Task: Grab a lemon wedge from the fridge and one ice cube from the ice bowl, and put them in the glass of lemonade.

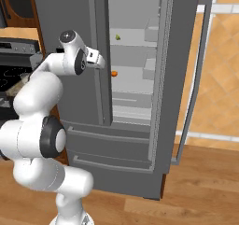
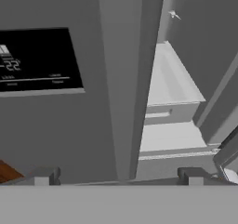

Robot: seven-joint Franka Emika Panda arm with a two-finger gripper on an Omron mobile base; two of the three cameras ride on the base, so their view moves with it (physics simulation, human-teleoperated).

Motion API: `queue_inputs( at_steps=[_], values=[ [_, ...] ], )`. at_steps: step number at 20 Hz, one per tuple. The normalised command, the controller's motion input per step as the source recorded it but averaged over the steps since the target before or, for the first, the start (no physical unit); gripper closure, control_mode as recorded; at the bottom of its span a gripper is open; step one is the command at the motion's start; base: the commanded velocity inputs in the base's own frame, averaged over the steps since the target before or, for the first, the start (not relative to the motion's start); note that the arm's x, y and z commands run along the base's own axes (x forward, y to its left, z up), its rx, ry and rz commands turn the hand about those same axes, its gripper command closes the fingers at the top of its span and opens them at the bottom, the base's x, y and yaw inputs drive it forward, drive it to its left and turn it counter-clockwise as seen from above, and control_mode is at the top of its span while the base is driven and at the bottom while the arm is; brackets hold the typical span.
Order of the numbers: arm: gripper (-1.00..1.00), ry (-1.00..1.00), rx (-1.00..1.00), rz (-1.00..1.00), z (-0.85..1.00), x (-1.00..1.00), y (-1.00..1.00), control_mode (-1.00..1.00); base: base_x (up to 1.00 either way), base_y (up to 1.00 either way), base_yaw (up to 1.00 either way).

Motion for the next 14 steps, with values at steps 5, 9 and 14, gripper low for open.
queue_inputs(
  at_steps=[5, 9, 14],
  values=[
    [-1.00, -0.10, 0.01, 0.06, 0.84, 0.14, -0.01, -1.00, 0.00, 0.00, 0.00],
    [-1.00, -0.12, 0.00, 0.06, 0.01, 0.68, 0.00, -1.00, 0.00, 0.00, 0.00],
    [-1.00, -0.02, -0.02, 0.00, -0.17, 0.61, -0.02, -1.00, 0.00, 0.00, 0.00]
  ],
)
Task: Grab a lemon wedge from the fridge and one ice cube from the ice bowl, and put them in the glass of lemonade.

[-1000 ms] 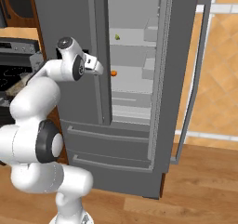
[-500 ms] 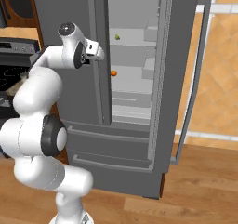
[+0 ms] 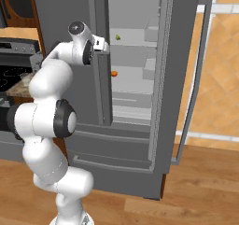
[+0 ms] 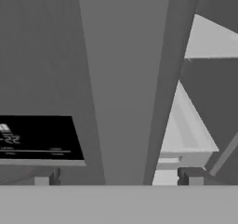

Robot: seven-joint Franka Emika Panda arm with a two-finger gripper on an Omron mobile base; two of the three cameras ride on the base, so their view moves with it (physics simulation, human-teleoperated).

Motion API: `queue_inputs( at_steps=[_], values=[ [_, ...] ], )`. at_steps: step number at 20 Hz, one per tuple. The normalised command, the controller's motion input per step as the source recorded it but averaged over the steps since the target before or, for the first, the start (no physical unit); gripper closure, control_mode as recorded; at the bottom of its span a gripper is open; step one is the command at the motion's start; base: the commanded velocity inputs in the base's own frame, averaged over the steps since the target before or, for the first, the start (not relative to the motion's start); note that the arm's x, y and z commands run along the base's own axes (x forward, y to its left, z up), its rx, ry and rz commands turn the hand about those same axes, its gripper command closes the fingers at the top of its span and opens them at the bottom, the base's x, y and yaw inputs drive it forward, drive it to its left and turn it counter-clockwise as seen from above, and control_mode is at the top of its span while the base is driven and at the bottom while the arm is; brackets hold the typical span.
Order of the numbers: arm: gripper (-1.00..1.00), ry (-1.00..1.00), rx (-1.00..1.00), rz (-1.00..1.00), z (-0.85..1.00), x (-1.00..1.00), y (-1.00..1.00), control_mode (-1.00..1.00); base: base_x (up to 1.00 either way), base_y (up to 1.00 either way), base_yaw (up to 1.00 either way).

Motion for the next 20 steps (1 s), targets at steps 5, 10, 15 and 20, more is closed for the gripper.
queue_inputs(
  at_steps=[5, 10, 15, 20],
  values=[
    [-1.00, 0.00, -0.07, 0.00, -0.08, 0.39, 0.00, -1.00, 0.00, 0.00, 0.00],
    [-1.00, 0.00, -0.04, 0.00, -0.24, 0.61, 0.00, -1.00, 0.00, 0.00, 0.00],
    [-1.00, 0.01, 0.00, 0.00, -0.03, 0.31, 0.13, -1.00, 0.00, 0.00, 0.00],
    [1.00, 0.00, 0.00, 0.00, 0.00, 0.18, 0.03, -1.00, 0.00, 0.00, 0.00]
  ],
)
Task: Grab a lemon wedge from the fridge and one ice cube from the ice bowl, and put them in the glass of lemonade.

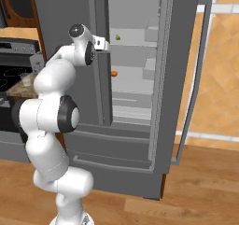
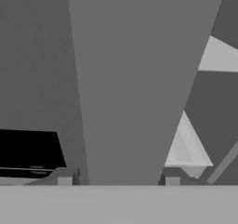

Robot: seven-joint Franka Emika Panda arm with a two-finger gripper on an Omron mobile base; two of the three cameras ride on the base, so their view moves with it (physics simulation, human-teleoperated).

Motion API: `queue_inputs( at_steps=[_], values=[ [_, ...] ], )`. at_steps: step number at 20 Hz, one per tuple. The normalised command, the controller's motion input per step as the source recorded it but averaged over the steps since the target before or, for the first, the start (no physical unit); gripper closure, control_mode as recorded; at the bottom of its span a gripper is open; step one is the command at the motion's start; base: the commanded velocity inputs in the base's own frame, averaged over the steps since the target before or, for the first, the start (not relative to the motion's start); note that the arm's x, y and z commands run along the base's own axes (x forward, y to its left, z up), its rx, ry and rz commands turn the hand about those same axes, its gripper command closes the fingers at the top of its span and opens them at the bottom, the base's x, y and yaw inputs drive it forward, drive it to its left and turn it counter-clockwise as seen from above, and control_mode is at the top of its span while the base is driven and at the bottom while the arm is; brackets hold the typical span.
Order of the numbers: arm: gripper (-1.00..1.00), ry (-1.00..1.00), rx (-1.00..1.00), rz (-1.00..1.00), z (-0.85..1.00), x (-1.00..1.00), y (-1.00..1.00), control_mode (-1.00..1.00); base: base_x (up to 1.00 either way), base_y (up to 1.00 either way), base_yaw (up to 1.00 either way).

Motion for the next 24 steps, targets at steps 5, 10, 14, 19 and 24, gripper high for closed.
queue_inputs(
  at_steps=[5, 10, 14, 19, 24],
  values=[
    [1.00, 0.00, 0.00, 0.00, -0.02, 0.18, 0.03, -1.00, 0.00, 0.00, 0.00],
    [1.00, 0.00, 0.00, 0.00, 0.00, 0.11, 0.31, -1.00, 0.00, 0.00, 0.00],
    [1.00, 0.00, 0.00, 0.00, 0.00, -0.04, 0.64, -1.00, 0.00, 0.00, 0.00],
    [1.00, 0.00, 0.00, 0.03, 0.08, -0.42, 0.77, -1.00, 0.00, 0.00, 0.00],
    [1.00, 0.00, 0.00, 0.09, 0.36, -0.87, 0.68, -1.00, 0.00, 0.00, 0.00]
  ],
)
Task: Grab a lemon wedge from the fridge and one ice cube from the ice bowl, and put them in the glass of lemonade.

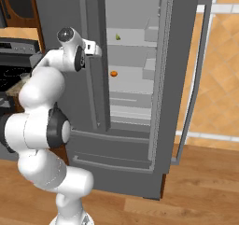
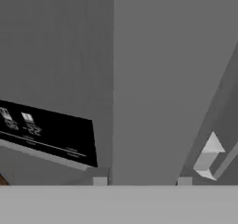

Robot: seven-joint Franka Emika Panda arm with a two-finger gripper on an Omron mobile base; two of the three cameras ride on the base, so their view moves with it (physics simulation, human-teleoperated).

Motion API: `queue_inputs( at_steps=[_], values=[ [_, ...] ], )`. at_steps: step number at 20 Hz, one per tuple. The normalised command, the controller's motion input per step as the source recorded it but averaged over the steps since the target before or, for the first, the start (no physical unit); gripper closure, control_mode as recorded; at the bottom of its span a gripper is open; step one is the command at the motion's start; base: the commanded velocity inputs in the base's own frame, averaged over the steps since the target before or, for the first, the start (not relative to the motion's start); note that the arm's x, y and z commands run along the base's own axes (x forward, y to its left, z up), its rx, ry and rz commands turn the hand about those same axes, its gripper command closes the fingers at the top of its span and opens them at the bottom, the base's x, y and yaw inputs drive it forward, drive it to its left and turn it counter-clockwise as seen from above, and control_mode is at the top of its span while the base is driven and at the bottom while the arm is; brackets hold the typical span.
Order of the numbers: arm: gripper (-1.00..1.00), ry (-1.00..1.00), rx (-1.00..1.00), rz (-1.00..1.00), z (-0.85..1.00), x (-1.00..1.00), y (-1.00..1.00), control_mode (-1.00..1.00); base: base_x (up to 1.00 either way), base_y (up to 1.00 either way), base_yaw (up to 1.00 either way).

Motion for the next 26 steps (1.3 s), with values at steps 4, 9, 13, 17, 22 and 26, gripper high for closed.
queue_inputs(
  at_steps=[4, 9, 13, 17, 22, 26],
  values=[
    [1.00, 0.00, 0.00, 0.11, 0.42, -0.91, 0.84, -1.00, 0.00, 0.00, 0.00],
    [1.00, -0.02, 0.00, 0.13, 0.29, -0.91, 0.76, -1.00, 0.00, 0.00, 0.00],
    [1.00, -0.01, 0.00, 0.10, 0.26, -0.84, 0.73, -1.00, 0.00, 0.00, 0.00],
    [1.00, -0.01, 0.00, 0.03, 0.21, -0.70, 0.63, -1.00, 0.00, 0.00, 0.00],
    [-1.00, 0.00, -0.03, 0.00, 0.19, -0.55, 0.47, -1.00, 0.00, 0.00, 0.00],
    [-1.00, -0.06, 0.00, 0.00, 0.76, -0.88, -0.04, -1.00, 0.00, 0.00, 0.00]
  ],
)
